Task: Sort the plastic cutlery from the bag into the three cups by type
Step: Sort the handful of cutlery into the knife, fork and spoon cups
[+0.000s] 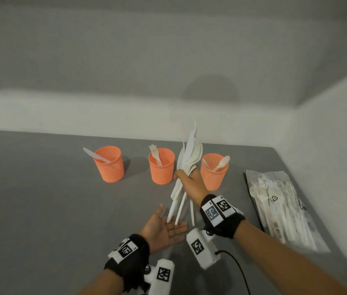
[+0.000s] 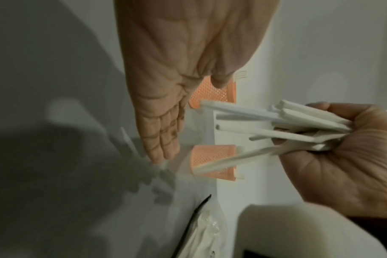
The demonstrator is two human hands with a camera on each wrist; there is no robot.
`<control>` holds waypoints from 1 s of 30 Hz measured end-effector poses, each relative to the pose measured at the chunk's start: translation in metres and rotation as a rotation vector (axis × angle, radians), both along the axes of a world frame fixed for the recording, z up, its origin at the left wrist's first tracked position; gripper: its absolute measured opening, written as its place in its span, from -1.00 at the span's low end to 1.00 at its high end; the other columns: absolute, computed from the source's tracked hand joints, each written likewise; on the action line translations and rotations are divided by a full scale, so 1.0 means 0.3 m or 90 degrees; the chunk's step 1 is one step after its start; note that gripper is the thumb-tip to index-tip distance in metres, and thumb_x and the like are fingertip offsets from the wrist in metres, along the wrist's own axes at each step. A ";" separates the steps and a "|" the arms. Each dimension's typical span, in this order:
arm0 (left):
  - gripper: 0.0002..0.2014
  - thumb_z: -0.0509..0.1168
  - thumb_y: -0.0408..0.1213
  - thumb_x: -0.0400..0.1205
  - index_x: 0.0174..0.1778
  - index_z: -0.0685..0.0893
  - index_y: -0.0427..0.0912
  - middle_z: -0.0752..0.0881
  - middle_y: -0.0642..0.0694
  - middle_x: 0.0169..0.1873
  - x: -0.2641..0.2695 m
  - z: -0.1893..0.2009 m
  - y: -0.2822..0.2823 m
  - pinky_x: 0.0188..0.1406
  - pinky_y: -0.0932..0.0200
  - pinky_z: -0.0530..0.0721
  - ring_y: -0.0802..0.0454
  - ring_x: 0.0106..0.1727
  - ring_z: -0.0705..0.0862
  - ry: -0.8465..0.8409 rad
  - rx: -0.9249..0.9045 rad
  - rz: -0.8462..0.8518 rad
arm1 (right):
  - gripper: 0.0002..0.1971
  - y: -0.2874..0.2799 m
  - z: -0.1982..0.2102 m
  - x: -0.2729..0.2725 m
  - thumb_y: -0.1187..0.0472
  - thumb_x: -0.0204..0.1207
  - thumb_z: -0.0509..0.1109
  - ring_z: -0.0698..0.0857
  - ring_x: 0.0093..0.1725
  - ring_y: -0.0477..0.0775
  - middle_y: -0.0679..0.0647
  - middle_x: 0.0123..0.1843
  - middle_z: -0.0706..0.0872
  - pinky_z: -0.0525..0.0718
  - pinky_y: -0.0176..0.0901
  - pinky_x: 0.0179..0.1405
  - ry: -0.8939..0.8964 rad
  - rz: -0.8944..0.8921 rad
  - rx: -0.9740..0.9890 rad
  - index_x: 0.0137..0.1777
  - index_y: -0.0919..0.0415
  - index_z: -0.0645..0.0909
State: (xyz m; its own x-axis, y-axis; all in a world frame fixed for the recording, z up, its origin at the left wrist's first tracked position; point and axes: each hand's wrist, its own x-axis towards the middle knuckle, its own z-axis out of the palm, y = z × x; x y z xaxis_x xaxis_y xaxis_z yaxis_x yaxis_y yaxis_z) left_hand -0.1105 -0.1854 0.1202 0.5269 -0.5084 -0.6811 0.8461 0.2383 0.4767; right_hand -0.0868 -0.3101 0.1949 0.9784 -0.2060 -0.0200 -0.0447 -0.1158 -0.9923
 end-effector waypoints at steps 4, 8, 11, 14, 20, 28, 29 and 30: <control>-0.33 -0.13 0.26 0.65 -0.08 0.57 -0.33 0.73 -0.32 -0.23 0.031 0.051 -0.006 -0.23 -0.01 0.60 -0.22 -0.07 0.70 0.003 0.008 -0.010 | -0.76 0.026 0.016 0.016 0.46 0.52 0.21 0.48 -0.41 -0.10 0.04 -0.42 0.45 0.45 -0.53 -0.48 -0.024 -0.041 0.051 -0.33 0.20 0.38; -0.30 -0.16 0.28 0.65 0.02 0.57 -0.33 0.73 -0.38 -0.09 0.081 0.076 0.007 -0.02 -0.08 0.61 -0.21 -0.05 0.71 0.002 0.022 -0.059 | -0.93 0.059 0.049 0.056 0.23 0.29 0.25 0.53 -0.49 -0.15 -0.01 -0.48 0.52 0.51 -0.36 -0.41 -0.050 -0.102 0.108 -0.34 0.20 0.43; -0.24 -0.13 0.21 0.67 -0.21 0.73 -0.41 0.77 -0.43 -0.25 0.116 0.105 0.008 0.02 -0.13 0.61 -0.24 -0.26 0.79 -0.007 -0.057 -0.046 | -0.84 0.079 0.081 0.089 0.23 0.25 0.26 0.55 -0.54 -0.16 0.07 -0.46 0.55 0.54 -0.36 -0.47 -0.065 -0.131 0.112 -0.23 0.32 0.52; -0.35 -0.04 0.11 0.69 -0.04 0.60 -0.50 0.75 -0.43 -0.36 0.145 0.142 0.010 -0.26 -0.09 0.76 -0.27 -0.38 0.79 0.000 -0.097 0.005 | -0.91 0.098 0.103 0.111 0.39 0.41 0.30 0.59 -0.58 -0.16 0.06 -0.52 0.60 0.58 -0.38 -0.53 -0.080 -0.158 0.118 -0.12 0.40 0.58; -0.69 0.03 -0.26 0.73 0.11 0.55 -0.43 0.67 -0.36 -0.16 0.219 0.174 0.042 -0.48 -0.01 0.79 -0.24 -0.30 0.77 0.016 -0.137 0.087 | -0.74 0.145 0.124 0.160 0.41 0.26 0.42 0.62 -0.43 -0.12 0.05 -0.37 0.62 0.63 -0.32 -0.33 -0.124 -0.187 0.140 -0.03 0.41 0.56; -0.63 -0.05 -0.21 0.75 0.07 0.62 -0.33 0.80 -0.25 -0.34 0.310 0.288 0.068 -0.37 0.04 0.78 -0.09 -0.32 0.79 -0.076 -0.192 0.142 | -0.73 0.213 0.102 0.206 0.52 0.41 0.40 0.66 -0.42 -0.21 0.00 -0.34 0.65 0.63 -0.49 -0.43 -0.092 -0.145 0.161 -0.25 0.10 0.57; -0.59 -0.06 -0.14 0.75 0.11 0.62 -0.33 0.80 -0.26 -0.31 0.315 0.293 0.078 -0.37 0.03 0.78 -0.11 -0.25 0.78 -0.078 -0.195 0.137 | -0.73 0.217 0.098 0.216 0.52 0.42 0.39 0.67 -0.37 -0.18 -0.01 -0.32 0.66 0.65 -0.50 -0.40 -0.095 -0.139 0.165 -0.24 0.09 0.57; -0.56 -0.07 -0.10 0.75 0.12 0.62 -0.34 0.80 -0.28 -0.30 0.322 0.292 0.089 -0.37 0.02 0.78 -0.13 -0.20 0.76 -0.071 -0.198 0.132 | -0.75 0.223 0.099 0.224 0.51 0.42 0.40 0.67 -0.32 -0.14 0.00 -0.30 0.67 0.67 -0.48 -0.35 -0.100 -0.137 0.165 -0.21 0.10 0.59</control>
State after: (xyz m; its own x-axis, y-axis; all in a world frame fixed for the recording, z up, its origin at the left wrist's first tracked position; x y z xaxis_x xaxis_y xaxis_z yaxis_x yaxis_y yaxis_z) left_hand -0.0139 -0.1587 0.2076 0.7020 -0.5568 -0.4440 0.7121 0.5460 0.4413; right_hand -0.0195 -0.2431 0.2247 0.9088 -0.4144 0.0482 0.1140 0.1356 -0.9842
